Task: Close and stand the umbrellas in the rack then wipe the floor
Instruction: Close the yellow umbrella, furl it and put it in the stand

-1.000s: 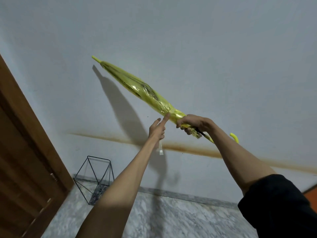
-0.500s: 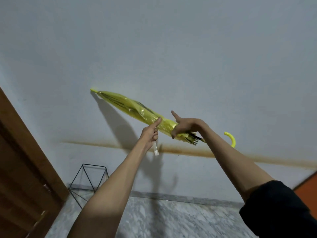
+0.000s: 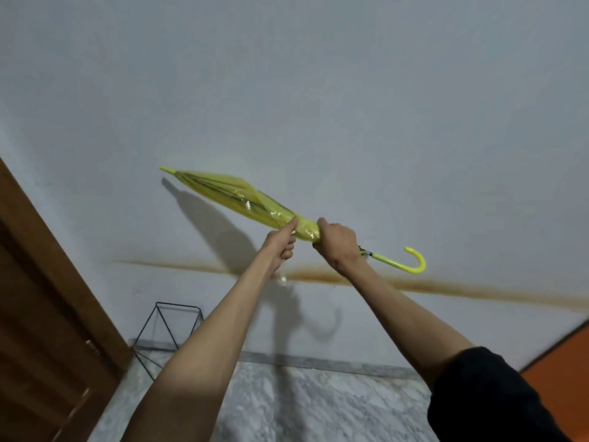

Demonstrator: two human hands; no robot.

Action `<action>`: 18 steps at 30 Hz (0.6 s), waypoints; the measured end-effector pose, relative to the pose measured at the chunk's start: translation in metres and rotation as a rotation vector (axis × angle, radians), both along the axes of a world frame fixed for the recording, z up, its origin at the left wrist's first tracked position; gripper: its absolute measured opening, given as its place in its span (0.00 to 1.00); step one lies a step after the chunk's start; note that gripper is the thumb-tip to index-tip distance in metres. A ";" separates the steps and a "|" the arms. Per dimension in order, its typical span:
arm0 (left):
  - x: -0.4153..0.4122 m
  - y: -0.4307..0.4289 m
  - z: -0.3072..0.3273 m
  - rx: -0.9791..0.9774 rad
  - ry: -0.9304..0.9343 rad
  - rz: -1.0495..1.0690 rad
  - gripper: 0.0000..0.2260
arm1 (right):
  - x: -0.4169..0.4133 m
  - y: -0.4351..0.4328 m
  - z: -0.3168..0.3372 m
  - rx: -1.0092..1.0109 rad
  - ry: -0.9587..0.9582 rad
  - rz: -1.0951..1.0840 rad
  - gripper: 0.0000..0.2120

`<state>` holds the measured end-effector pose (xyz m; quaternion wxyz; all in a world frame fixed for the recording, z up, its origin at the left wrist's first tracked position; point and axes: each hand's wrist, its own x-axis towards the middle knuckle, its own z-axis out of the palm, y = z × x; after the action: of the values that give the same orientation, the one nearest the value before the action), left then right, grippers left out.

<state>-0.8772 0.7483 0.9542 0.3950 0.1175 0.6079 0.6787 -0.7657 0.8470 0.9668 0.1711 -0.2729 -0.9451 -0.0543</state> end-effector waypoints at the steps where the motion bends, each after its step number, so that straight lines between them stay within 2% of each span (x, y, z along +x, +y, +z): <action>1: 0.000 -0.001 0.002 -0.002 0.012 -0.038 0.16 | 0.000 0.004 0.001 -0.046 0.019 0.002 0.13; 5: -0.005 -0.005 0.000 -0.019 0.080 -0.101 0.11 | -0.005 0.018 0.011 -0.286 0.028 -0.026 0.10; 8: -0.003 -0.012 -0.003 0.001 0.160 -0.081 0.07 | -0.007 0.025 0.027 -0.645 -0.029 -0.005 0.06; 11: 0.000 -0.022 -0.007 -0.014 0.233 -0.064 0.11 | -0.008 0.023 0.044 -0.954 -0.207 -0.015 0.07; 13: 0.000 -0.028 -0.008 0.006 0.188 -0.085 0.14 | -0.009 0.020 0.048 -1.140 -0.348 0.010 0.08; 16: -0.003 -0.033 -0.007 0.122 0.003 -0.141 0.15 | -0.013 0.021 0.048 -1.453 -0.481 0.096 0.07; 18: -0.003 -0.034 -0.005 0.150 -0.044 -0.145 0.18 | -0.011 0.017 0.051 -1.544 -0.533 0.129 0.04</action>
<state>-0.8798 0.7139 0.9491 0.4466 0.1755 0.5363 0.6944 -0.7765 0.8636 1.0180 -0.2926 -0.2367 -0.7390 0.5588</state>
